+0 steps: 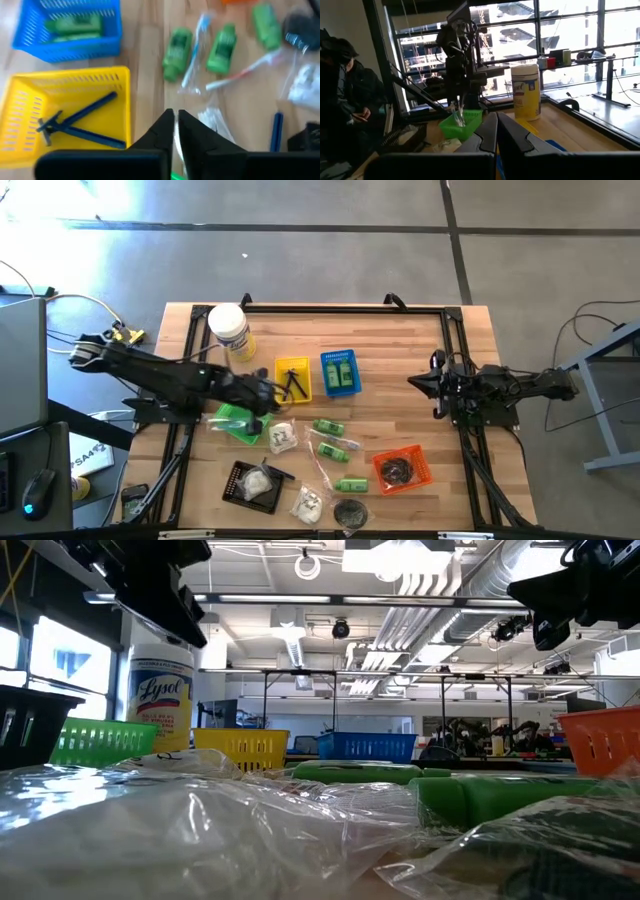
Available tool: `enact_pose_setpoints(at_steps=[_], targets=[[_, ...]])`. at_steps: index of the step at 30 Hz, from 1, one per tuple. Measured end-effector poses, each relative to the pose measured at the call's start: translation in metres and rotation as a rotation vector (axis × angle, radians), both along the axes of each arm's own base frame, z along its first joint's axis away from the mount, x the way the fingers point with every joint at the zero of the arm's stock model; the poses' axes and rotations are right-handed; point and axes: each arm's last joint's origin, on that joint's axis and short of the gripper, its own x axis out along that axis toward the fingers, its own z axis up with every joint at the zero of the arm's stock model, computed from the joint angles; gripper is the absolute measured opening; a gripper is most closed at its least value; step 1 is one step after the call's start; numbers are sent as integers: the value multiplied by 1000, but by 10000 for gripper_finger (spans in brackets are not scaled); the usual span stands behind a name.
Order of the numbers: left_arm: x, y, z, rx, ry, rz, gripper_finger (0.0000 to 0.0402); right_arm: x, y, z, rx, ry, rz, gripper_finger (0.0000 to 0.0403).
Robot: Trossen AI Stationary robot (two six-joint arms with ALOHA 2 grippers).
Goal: Pick & Place Travel size toiletries
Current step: Put the cotton pack into the black bin
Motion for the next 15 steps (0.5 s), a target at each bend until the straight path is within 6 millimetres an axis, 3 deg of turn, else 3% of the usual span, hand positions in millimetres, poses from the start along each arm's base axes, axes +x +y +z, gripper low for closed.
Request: enact_pose_setpoints(at_steps=[10, 15], targets=[[57, -13, -2, 125, 316, -198, 177, 0, 1, 0, -24, 1, 22, 2], [80, -19, -9, 163, 377, -364, 212, 0, 2, 0, -31, 0, 69, 2]])
